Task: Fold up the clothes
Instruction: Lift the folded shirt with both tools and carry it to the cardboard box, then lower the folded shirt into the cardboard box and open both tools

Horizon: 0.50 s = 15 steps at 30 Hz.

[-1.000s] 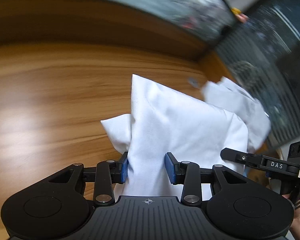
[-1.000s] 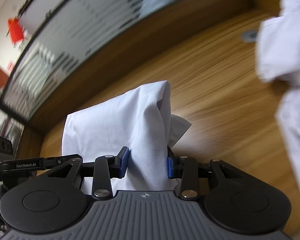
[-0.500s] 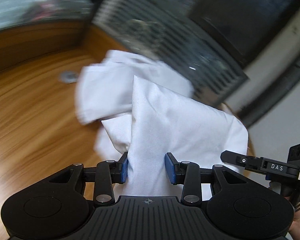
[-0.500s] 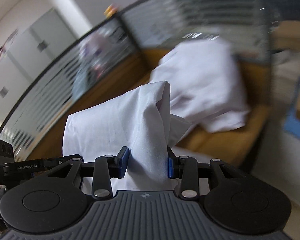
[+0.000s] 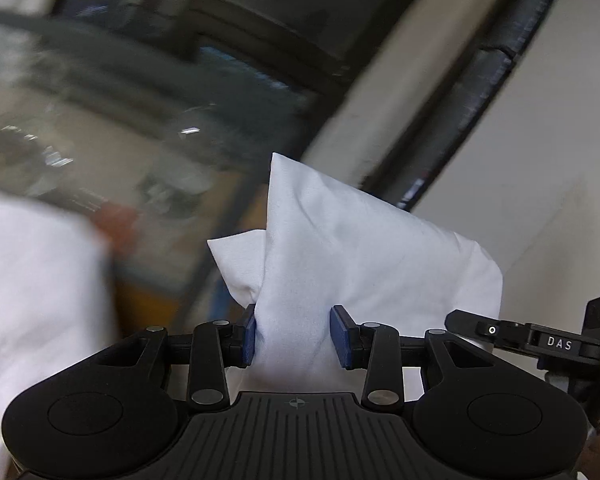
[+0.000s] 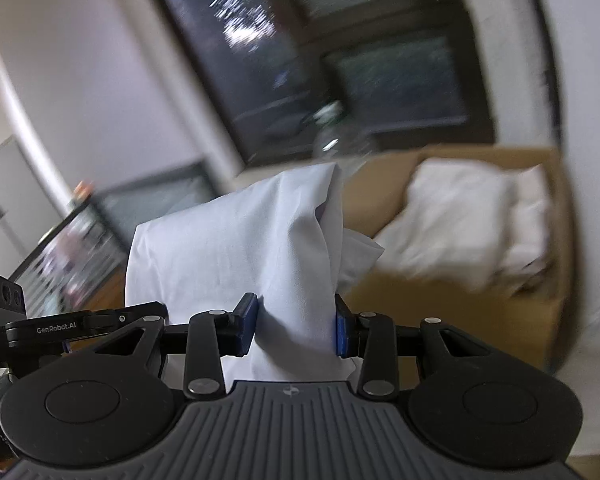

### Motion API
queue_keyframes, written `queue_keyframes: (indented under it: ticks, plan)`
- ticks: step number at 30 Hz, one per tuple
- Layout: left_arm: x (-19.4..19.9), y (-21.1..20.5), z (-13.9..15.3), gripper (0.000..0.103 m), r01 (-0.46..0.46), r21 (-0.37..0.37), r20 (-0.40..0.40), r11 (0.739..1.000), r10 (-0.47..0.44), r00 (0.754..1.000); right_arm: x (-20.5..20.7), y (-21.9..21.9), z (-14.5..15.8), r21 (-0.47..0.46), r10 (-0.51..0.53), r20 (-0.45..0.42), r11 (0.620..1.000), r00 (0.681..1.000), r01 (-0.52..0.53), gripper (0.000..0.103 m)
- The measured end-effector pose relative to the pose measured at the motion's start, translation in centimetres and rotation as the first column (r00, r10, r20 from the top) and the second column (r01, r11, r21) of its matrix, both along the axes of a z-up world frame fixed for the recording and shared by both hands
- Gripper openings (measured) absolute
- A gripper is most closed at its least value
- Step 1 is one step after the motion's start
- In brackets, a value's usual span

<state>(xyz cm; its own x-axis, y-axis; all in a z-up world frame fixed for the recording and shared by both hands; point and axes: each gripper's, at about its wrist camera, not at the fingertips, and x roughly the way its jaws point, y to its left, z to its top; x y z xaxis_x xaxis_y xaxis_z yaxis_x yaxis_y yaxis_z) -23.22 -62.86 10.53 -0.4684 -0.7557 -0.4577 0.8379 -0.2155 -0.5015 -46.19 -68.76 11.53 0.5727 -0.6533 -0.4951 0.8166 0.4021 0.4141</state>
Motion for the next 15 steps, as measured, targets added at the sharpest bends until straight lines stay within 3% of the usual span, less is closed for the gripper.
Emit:
queue_keyframes:
  ticks: [7, 15]
  plan:
    - [-7.9, -8.1, 1.9, 0.041, 0.108, -0.075, 0.033, 0.991, -0.106, 0.994, -8.5, -5.6, 0.9, -0.080, -0.168, 0.019, 0.982, 0.986, 0.169, 0.043]
    - [-11.8, -15.3, 2.0, 0.041, 0.171, -0.084, 0.057, 0.982, -0.166, 0.984, -12.3, -10.5, 0.1, -0.106, -0.317, 0.061, 0.941, 0.946, 0.322, 0.043]
